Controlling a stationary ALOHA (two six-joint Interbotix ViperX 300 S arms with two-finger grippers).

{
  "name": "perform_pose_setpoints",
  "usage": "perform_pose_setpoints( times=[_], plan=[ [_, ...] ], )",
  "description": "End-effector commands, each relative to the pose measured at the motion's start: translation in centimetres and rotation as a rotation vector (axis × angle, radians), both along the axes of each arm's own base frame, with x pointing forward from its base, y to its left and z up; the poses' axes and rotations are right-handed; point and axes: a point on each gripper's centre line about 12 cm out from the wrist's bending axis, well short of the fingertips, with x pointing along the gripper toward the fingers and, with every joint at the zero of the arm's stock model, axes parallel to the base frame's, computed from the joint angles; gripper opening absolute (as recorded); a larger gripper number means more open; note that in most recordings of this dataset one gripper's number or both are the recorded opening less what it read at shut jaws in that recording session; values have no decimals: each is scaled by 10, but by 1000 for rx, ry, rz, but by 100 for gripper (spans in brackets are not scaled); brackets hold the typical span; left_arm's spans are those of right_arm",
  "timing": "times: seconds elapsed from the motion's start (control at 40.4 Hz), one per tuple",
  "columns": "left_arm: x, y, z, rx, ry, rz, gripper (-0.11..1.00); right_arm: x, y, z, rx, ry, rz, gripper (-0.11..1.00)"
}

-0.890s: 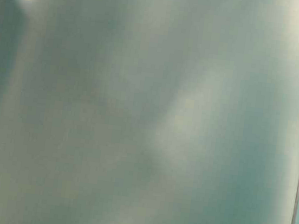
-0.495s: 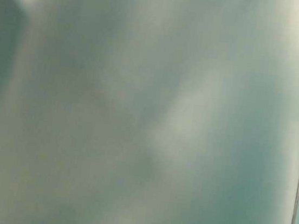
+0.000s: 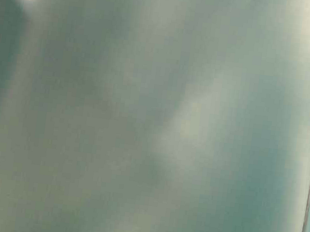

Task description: Scoop the yellow hexagonal prism block from the bowl with a spoon using the right arm.

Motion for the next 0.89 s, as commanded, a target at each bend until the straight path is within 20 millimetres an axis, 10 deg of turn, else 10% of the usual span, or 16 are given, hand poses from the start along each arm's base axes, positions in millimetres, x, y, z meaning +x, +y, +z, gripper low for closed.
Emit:
perform_pose_setpoints(
  times=[0.0, 0.346, 0.866],
  plan=[
    [3, 1, 11, 1, -26, 6, -1, 4, -1, 9, 12, -20, -4, 2],
    [3, 1, 10, 1, -17, 6, -1, 8, -1, 3, 50, 10, -7, 46],
    [3, 1, 9, 1, -15, 6, -1, 34, 0, -47, 144, 216, -15, 48]
  ],
)
